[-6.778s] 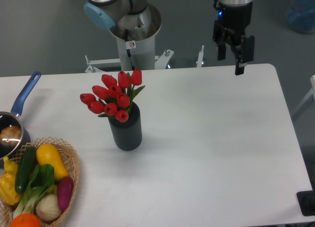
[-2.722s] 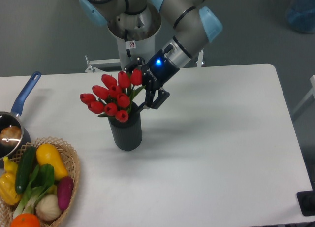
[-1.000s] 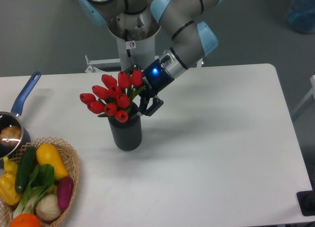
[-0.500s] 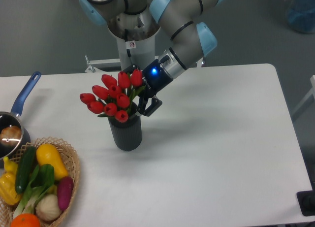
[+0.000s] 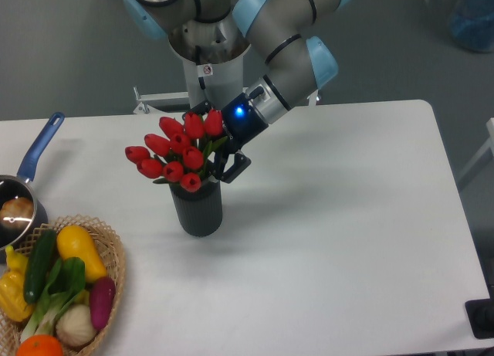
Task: Pick up the flowers from the vase
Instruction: 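Close the gripper on the bundle of tulip stems, then lift the gripped tulips upward, drawing stems out of the vase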
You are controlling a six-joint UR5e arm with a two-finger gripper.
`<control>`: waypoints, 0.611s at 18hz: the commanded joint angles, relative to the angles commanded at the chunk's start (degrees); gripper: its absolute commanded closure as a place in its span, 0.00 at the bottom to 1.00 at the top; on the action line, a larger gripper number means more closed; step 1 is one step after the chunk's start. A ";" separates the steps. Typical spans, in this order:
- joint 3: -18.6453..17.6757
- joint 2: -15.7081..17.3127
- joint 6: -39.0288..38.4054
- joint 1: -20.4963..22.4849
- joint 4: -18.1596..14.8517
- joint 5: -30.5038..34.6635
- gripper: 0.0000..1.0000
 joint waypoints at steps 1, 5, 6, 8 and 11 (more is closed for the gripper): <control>0.00 0.00 -0.09 0.09 0.00 0.00 0.21; 0.00 0.09 -0.18 0.26 -0.09 0.09 0.52; 0.00 0.09 -0.18 0.35 -0.09 0.09 0.55; 0.00 0.09 -0.18 0.44 -0.17 0.09 0.56; 0.00 0.09 -0.35 0.53 -0.26 0.09 0.61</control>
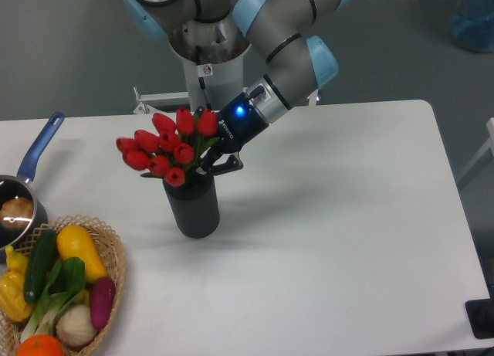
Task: Pick up the flowers from the vase
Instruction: 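Lift the gripped tulips upward, drawing stems out of the vase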
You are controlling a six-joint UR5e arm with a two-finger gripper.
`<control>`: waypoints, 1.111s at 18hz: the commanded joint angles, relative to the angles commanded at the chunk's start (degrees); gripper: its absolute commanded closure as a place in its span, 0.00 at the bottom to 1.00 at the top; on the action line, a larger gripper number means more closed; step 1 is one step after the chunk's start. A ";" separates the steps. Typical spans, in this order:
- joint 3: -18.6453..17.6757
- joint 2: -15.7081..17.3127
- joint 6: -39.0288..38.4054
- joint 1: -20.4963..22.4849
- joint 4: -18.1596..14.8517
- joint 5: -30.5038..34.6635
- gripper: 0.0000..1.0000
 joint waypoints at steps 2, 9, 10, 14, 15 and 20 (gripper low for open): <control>0.00 0.00 -0.35 0.00 0.00 -0.09 0.62; 0.44 0.00 -0.62 0.62 -0.53 -1.05 0.62; 0.44 0.00 -0.62 0.70 -0.53 -1.40 0.62; 0.44 0.79 -1.49 1.14 -0.62 -3.86 0.62; 0.44 1.05 -2.28 1.14 -0.62 -4.04 0.62; 0.70 2.98 -5.44 1.41 -0.62 -4.13 0.62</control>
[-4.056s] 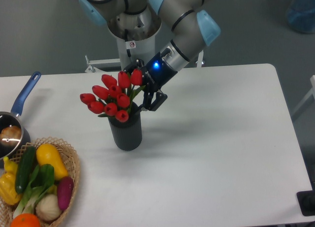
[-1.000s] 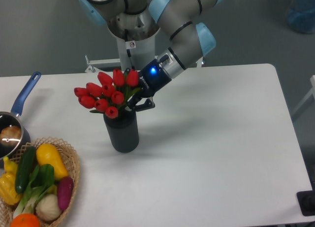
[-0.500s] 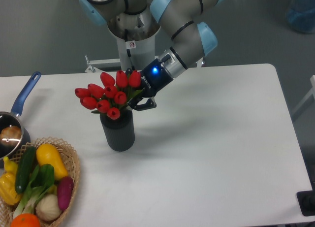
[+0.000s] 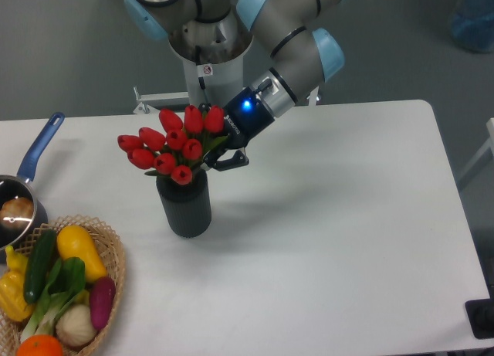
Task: Pick up the flowers from the vase
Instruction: 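Lift the gripped tulips upward, drawing stems out of the vase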
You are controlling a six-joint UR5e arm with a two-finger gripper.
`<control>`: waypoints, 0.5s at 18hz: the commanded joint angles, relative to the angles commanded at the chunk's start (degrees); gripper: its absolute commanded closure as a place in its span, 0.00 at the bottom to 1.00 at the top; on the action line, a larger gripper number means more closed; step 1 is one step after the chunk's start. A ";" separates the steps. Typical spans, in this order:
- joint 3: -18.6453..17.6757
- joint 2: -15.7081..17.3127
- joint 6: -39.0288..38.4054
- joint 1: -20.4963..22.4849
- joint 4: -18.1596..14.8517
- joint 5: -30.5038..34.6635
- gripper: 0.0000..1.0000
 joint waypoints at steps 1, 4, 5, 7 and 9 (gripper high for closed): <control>0.09 0.44 -0.70 0.09 0.00 -0.09 0.62; 0.09 1.76 -2.99 0.44 0.00 -0.35 0.62; 0.09 2.02 -3.78 0.44 0.00 -0.87 0.62; -0.09 2.46 -5.01 0.35 0.00 -2.89 0.62; -0.09 2.90 -5.89 0.35 0.00 -4.13 0.62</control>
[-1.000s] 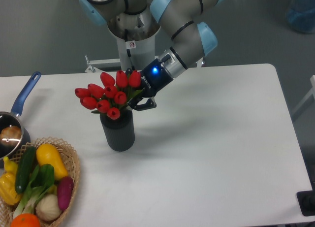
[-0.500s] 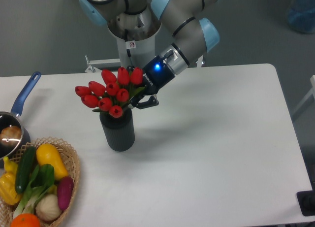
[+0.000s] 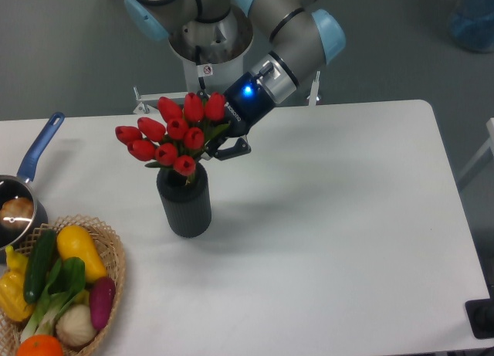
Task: Pick up the flowers from the vase
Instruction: 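Lift the gripped tulips upward, drawing stems out of the vase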
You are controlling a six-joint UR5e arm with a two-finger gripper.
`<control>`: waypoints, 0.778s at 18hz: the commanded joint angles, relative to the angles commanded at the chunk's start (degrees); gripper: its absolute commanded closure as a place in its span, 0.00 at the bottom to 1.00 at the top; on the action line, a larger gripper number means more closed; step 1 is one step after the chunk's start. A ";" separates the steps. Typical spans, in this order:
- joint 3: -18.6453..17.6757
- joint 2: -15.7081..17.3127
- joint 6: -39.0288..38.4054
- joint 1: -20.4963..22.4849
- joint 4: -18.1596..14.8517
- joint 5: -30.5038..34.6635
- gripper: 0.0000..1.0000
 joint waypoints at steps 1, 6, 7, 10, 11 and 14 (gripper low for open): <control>0.00 0.09 -0.27 -0.09 0.00 -0.27 0.62; -0.17 0.70 -0.53 -0.53 -0.09 -1.76 0.62; -0.18 0.88 -0.62 -0.53 -0.70 -1.76 0.62; 0.44 0.88 -0.80 -0.53 -1.58 -1.94 0.62; 0.70 0.88 -0.88 -0.44 -1.67 -1.94 0.62; 1.75 1.06 -1.32 -0.26 -1.67 -1.85 0.62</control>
